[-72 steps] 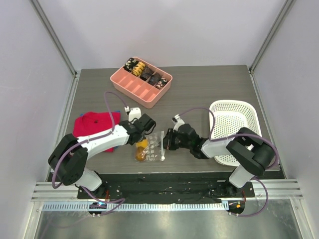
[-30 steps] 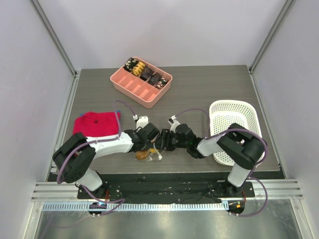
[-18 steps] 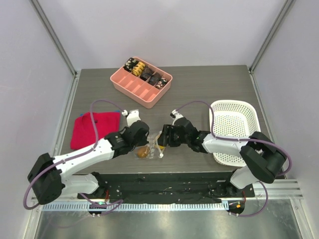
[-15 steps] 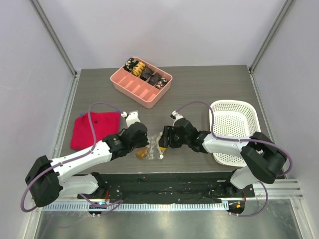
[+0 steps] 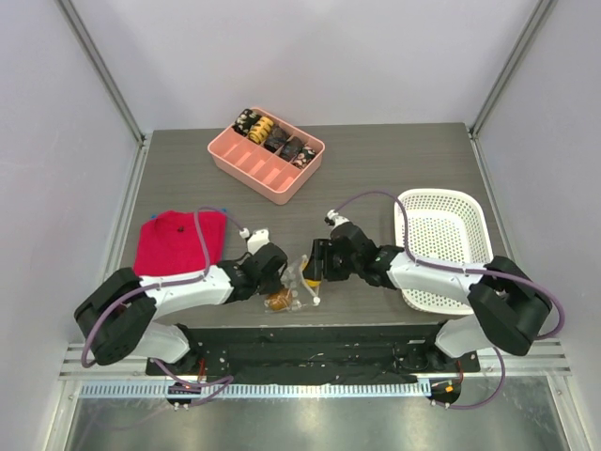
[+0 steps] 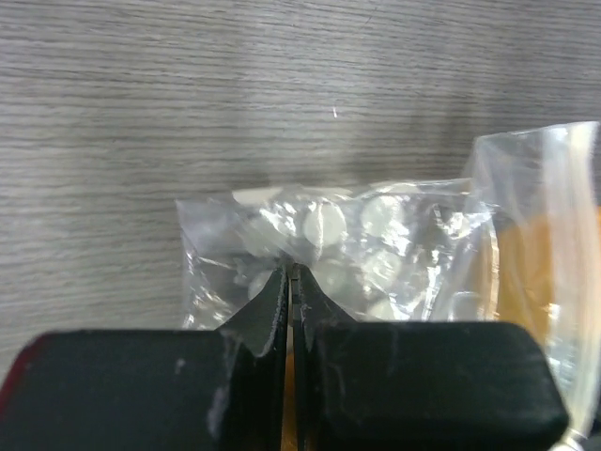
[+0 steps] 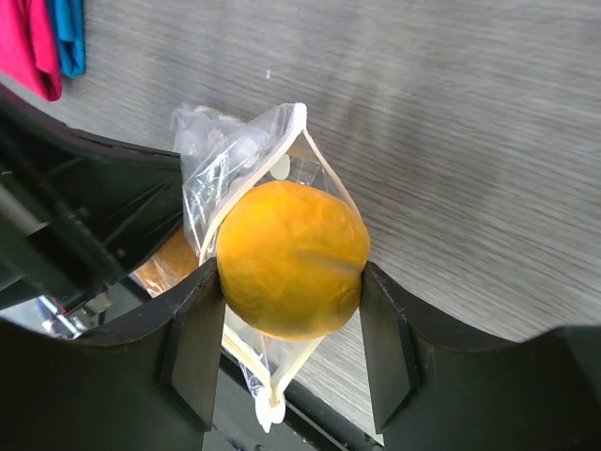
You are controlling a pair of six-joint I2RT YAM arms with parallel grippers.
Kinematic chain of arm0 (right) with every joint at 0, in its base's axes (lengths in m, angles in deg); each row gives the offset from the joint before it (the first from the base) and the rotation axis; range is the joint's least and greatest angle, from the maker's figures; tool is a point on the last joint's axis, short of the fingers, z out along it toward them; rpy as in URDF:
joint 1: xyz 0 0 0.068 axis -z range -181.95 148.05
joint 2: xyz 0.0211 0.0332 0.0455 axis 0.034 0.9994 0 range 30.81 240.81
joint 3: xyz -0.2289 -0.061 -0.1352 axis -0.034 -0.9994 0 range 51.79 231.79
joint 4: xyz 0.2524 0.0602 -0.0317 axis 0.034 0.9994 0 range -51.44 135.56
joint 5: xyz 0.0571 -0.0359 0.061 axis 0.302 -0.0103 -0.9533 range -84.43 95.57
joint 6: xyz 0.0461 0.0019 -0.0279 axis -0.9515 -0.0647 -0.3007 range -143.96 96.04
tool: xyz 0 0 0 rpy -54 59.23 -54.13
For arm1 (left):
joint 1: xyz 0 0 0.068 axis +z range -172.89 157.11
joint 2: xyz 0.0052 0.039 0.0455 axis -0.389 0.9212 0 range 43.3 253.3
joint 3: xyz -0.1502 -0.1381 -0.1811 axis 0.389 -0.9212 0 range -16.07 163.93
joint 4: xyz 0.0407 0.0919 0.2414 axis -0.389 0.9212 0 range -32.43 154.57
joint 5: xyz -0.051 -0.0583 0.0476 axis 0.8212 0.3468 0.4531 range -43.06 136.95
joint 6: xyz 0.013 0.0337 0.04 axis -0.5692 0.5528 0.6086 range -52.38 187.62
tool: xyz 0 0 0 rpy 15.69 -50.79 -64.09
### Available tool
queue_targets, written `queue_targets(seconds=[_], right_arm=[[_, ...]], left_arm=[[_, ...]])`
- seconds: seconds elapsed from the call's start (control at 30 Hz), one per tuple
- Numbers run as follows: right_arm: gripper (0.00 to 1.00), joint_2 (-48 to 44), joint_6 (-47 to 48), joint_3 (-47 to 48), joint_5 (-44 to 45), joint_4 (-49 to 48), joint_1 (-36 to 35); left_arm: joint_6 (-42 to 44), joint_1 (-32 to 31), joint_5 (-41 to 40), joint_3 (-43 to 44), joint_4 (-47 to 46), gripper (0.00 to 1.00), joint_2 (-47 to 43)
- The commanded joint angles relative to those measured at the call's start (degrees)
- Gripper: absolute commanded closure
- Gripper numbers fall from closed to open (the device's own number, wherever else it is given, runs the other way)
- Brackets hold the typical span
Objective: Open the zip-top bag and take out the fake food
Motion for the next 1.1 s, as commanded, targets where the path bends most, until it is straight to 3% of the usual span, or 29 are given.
queue_targets(seconds=[0.0, 0.03, 0.27, 0.4, 0.5, 0.6, 0.7, 0.83, 0.9, 0.93, 0.97, 1.07], right_arm=[[0.99, -4.1, 3.0, 4.9, 6.9, 9.6, -0.2], [0.99, -5.3, 3.9, 5.5, 13.2, 11.6, -0.1], [0.98, -12.2, 5.7, 11.7, 35.6, 26.2, 0.4], [0.99, -14.2, 3.2, 15.6, 48.4, 36.5, 4.9], [0.96, -17.4, 3.5, 13.9, 47.4, 38.1, 16.2], [0.91, -20.2, 3.8, 11.3, 46.7, 37.7, 26.5], [0.81, -21.9, 3.5, 8.1, 45.9, 36.6, 32.7], [0.71, -21.9, 3.6, 3.0, 37.1, 33.3, 39.1], [0.38, -21.0, 3.7, 1.7, 36.4, 32.0, 40.3], [0.11, -20.4, 3.5, 1.9, 37.1, 32.1, 40.3], [0.01, -20.4, 3.5, 2.2, 37.1, 32.2, 40.3], [0.00, -20.7, 3.9, 2.8, 35.8, 32.4, 40.2]], left_arm=[[-0.9, -0.2, -0.9, -0.3, -4.5, 0.99, 2.6], [-0.9, -0.2, -1.4, -0.9, -4.9, 0.99, 2.8], [1.2, -0.2, -4.0, 1.7, -1.1, 0.99, 0.7], [3.7, -0.2, -6.4, 4.8, 3.8, 0.97, -2.4], [5.1, -0.2, -7.3, 6.3, 6.8, 0.91, -6.7], [5.4, -0.2, -6.6, 6.7, 9.0, 0.77, -11.6], [4.3, -0.2, -3.7, 6.5, 10.3, 0.75, -15.1], [2.2, -0.2, 0.0, 3.5, 11.3, 0.75, -19.0], [1.2, -0.3, 1.4, 2.0, 11.0, 0.75, -21.4], [1.0, -0.2, 2.5, 0.6, 10.8, 0.75, -22.0], [0.7, -0.2, 2.9, 0.1, 11.0, 0.75, -22.5], [0.3, -0.2, 3.9, -1.6, 11.9, 0.75, -24.4]])
